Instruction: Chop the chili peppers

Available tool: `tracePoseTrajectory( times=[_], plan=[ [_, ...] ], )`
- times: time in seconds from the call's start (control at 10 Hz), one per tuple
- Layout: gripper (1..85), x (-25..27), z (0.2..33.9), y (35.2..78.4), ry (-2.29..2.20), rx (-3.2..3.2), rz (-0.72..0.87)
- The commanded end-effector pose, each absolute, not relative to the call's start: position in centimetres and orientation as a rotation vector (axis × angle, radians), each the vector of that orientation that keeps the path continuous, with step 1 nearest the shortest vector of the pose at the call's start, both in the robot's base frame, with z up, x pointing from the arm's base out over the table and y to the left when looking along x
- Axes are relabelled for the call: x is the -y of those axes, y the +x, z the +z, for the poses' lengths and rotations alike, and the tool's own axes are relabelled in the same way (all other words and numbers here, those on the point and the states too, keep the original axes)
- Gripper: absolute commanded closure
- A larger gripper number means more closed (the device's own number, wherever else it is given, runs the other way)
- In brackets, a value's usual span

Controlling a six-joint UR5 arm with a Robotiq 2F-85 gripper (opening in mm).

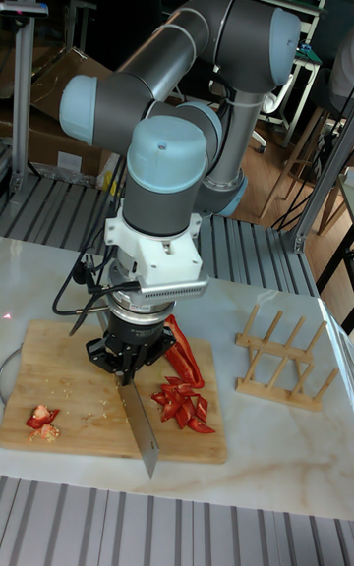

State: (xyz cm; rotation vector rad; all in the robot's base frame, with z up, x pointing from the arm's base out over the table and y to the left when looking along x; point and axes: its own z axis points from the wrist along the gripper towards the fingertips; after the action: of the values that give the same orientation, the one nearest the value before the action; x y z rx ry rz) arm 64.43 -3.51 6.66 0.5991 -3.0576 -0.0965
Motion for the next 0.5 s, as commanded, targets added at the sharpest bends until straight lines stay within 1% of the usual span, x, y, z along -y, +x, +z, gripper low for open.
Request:
tracePoseTrajectory(
  times=[0.0,0.4],
  plan=[
    [84.3,3.57,6.75,64.55,0.6,3.065,-0.113],
    [84.3,3.75,6.76,64.62,0.603,3.067,-0.102]
  ],
)
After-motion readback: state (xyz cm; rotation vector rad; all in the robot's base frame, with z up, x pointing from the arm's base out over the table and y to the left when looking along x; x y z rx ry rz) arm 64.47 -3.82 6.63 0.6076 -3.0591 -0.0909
